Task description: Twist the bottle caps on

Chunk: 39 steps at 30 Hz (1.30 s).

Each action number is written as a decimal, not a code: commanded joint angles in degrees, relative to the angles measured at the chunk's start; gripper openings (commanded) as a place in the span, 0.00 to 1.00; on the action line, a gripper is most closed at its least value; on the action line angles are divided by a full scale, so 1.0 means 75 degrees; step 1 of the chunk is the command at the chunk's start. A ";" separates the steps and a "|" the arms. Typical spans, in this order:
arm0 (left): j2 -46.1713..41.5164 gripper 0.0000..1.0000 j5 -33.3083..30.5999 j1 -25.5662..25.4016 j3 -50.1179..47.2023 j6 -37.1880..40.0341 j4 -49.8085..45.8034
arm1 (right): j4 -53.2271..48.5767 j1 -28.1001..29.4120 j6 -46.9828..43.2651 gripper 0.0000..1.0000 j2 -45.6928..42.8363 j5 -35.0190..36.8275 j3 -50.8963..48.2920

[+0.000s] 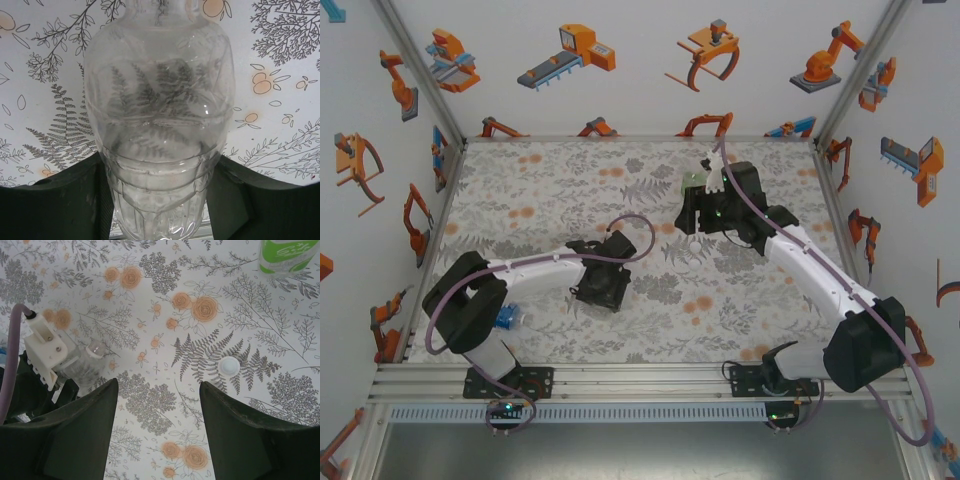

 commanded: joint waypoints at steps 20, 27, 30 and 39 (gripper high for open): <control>-0.2362 0.00 0.1626 0.1792 0.2264 0.5285 -0.1867 | -0.1175 0.0068 0.0513 0.57 0.0335 0.0921 -0.0530; -0.3051 0.00 0.3178 0.1788 0.1978 0.7536 -0.1095 | -0.0753 0.0066 0.1107 0.49 0.1103 0.1726 -0.0807; -0.3536 0.00 0.3493 0.1787 0.1314 0.7899 -0.0137 | -0.0481 0.0067 0.1246 0.48 0.1521 0.1918 -0.0779; -0.4833 0.00 0.3540 0.1787 -0.0228 0.8832 0.0795 | 0.0022 0.0067 0.1344 0.49 0.2454 0.2456 -0.0421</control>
